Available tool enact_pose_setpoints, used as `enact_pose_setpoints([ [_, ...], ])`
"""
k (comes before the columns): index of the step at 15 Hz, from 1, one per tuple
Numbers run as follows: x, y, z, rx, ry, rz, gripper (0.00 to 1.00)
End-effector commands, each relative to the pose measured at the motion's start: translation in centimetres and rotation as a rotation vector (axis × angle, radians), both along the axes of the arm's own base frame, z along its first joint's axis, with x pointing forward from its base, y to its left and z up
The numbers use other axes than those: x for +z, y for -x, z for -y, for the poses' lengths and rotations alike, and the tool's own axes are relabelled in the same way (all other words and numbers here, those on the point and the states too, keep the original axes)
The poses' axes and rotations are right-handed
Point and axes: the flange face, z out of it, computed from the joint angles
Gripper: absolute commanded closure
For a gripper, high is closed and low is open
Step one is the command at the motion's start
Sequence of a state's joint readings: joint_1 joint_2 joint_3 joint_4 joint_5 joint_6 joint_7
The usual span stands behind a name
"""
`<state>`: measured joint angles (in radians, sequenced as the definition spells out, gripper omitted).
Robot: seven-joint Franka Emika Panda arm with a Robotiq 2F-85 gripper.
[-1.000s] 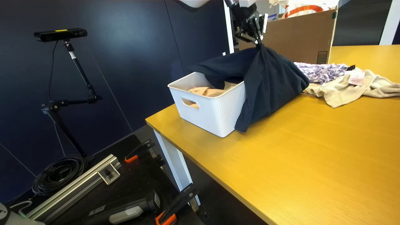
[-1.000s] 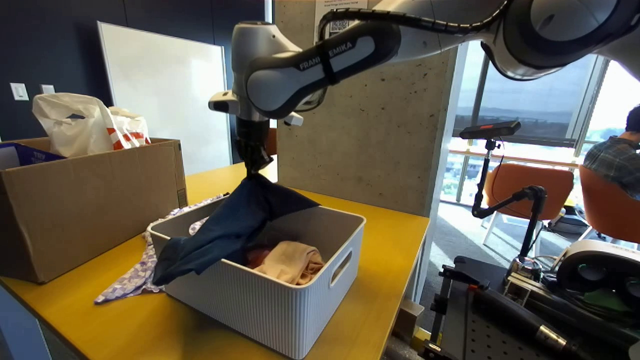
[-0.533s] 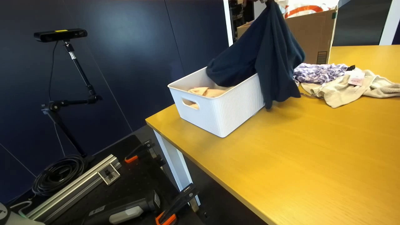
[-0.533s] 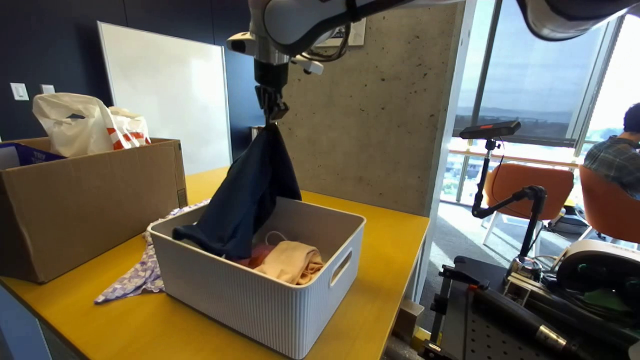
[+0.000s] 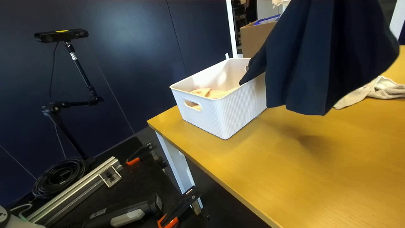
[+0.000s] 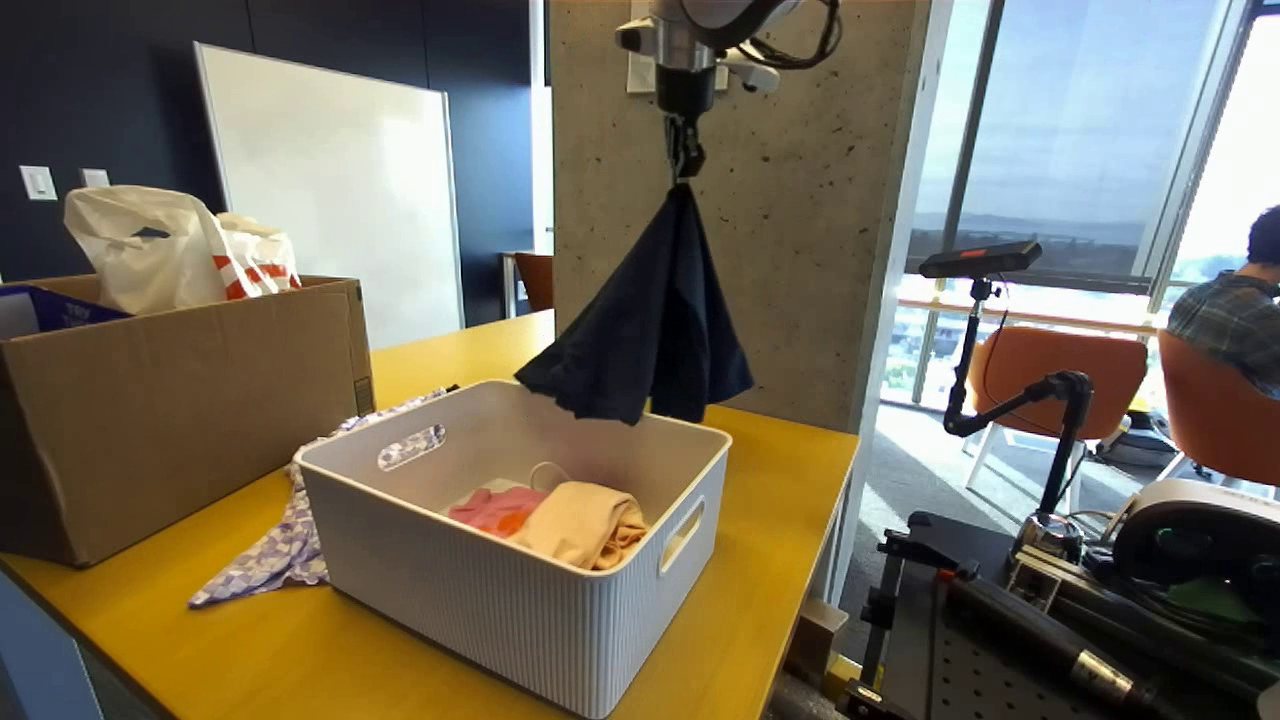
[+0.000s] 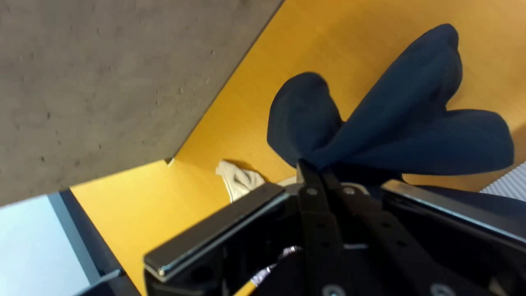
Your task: Put the blue and peach shirts on the table
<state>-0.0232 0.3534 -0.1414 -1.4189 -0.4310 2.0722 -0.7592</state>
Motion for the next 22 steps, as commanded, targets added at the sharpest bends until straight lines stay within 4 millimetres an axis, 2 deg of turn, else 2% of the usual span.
enact_pose_setpoints([
  [1, 0.3, 6.2, 6.4, -0.156, -0.001, 0.007, 0.99],
  [3, -1.7, 8.5, 9.5, -0.223, -0.022, -0.024, 0.99],
  [6, -7.2, 10.1, 12.9, -0.283, -0.069, -0.082, 0.99],
  [9, -13.5, 10.1, 14.8, -0.293, -0.121, -0.090, 0.99],
  [12, -17.8, 9.0, 16.3, -0.280, -0.150, -0.016, 0.99],
  [14, -19.0, 7.7, 17.2, -0.267, -0.148, 0.071, 0.99],
  [19, -22.4, 7.5, 15.8, -0.290, -0.202, 0.043, 0.99],
  [20, -22.7, 7.3, 15.6, -0.297, -0.215, 0.043, 0.93],
  [21, -22.5, 7.1, 15.2, -0.299, -0.225, 0.046, 0.71],
  [22, -22.1, 6.9, 14.8, -0.299, -0.234, 0.045, 0.68],
])
